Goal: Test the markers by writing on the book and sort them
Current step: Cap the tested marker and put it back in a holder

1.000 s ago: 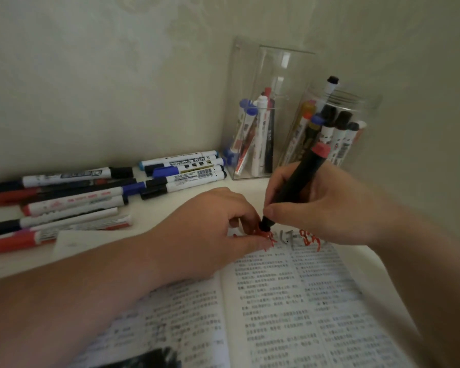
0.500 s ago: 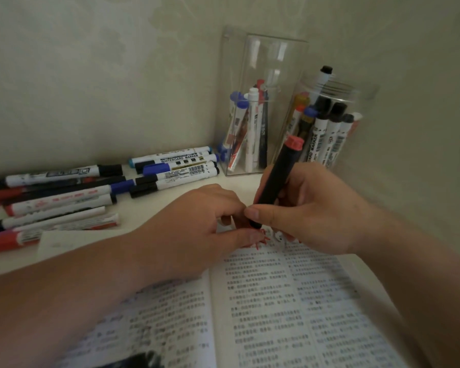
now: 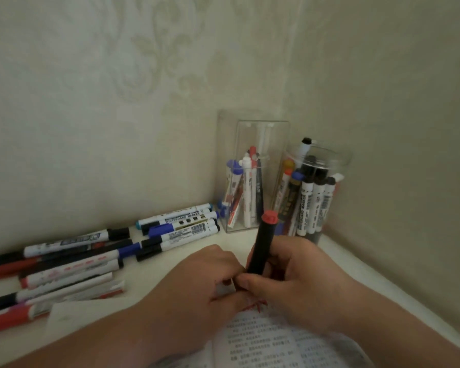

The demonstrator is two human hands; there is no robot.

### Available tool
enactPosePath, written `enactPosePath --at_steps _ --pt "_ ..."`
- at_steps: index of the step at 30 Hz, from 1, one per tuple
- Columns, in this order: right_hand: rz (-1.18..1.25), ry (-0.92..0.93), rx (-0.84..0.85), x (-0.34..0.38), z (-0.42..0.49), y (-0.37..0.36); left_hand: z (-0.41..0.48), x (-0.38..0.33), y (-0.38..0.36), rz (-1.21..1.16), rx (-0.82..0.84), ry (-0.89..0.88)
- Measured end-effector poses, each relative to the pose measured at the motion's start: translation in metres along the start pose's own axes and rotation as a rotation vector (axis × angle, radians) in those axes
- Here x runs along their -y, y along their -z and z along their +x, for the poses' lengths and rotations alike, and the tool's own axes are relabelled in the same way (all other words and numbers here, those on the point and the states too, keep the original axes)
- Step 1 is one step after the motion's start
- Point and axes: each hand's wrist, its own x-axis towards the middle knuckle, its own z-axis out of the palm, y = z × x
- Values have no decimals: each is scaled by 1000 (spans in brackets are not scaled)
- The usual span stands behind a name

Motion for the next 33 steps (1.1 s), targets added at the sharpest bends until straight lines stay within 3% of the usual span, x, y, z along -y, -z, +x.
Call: enactPosePath --at_steps 4,9,13,17,23,33 --pt "210 39 -190 4 -1 7 1 -8 8 -4 -54 144" --pt "435 24 -349 6 -4 18 14 -32 37 -94 -302 303" --pt "408 52 -384 8 -2 18 48 -54 82 151 -318 224" --pt "339 98 -459 12 -3 17 97 -52 116 320 -458 186" --pt "335 170 -524 18 -6 24 138 -29 109 194 -369 307" --pt "405 170 -643 55 0 66 152 -39 119 184 -533 278"
